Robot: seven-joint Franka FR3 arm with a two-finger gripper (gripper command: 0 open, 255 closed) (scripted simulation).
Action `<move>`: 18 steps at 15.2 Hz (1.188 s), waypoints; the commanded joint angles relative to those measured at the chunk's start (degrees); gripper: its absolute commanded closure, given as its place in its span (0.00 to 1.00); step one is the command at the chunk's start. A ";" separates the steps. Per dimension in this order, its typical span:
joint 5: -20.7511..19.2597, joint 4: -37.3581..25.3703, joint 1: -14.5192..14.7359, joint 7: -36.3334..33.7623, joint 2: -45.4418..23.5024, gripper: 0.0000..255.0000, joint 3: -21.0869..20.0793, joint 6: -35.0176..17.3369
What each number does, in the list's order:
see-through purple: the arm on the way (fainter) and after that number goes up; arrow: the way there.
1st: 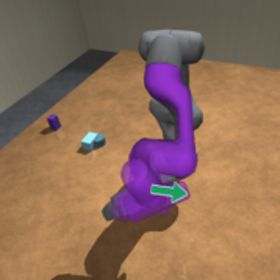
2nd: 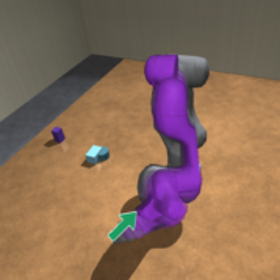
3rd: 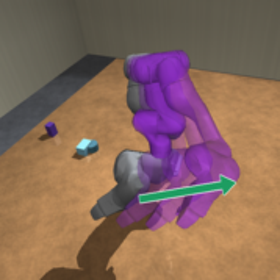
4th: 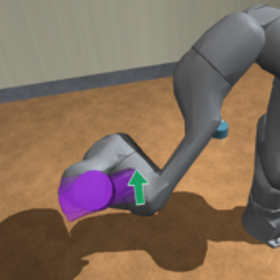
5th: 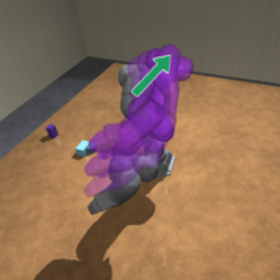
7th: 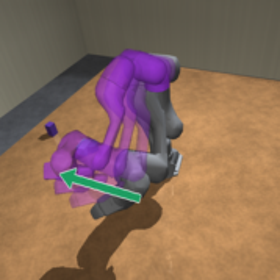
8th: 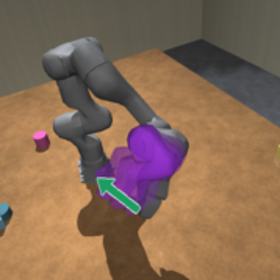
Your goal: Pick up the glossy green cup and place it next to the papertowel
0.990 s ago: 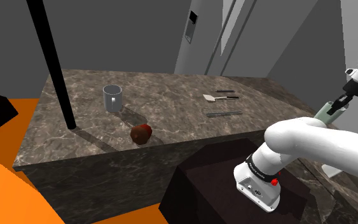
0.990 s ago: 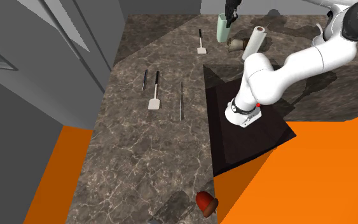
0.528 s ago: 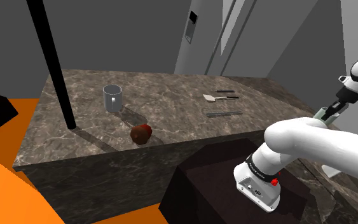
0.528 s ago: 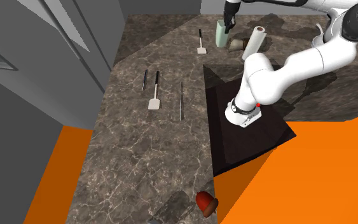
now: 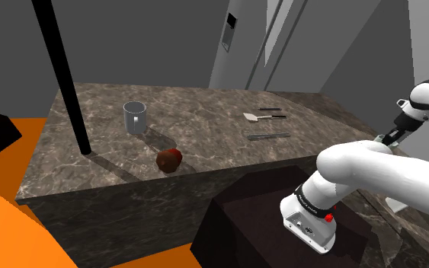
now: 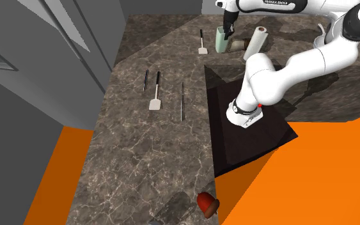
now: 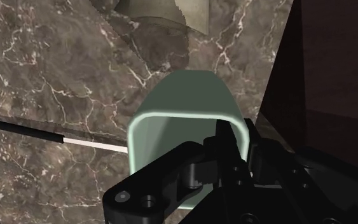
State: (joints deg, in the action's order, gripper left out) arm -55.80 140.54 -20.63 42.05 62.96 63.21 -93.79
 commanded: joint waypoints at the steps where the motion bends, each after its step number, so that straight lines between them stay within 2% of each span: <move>1: -1.22 1.15 -0.12 -0.35 0.15 1.00 1.40 -1.28; 3: -2.65 2.23 -0.05 -0.75 0.17 1.00 3.15 -2.74; 11: -2.65 2.22 -0.05 -0.76 0.18 1.00 3.15 -2.73; 12: -2.65 2.22 -0.05 -0.75 0.19 0.00 3.15 -2.73; 17: -2.66 2.23 -0.05 -0.75 0.19 0.00 3.15 -2.73; 18: -1.25 1.23 -0.06 -0.45 0.13 0.00 1.45 -1.37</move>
State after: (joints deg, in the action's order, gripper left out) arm -57.81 142.36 -20.65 41.34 63.10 65.56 -95.93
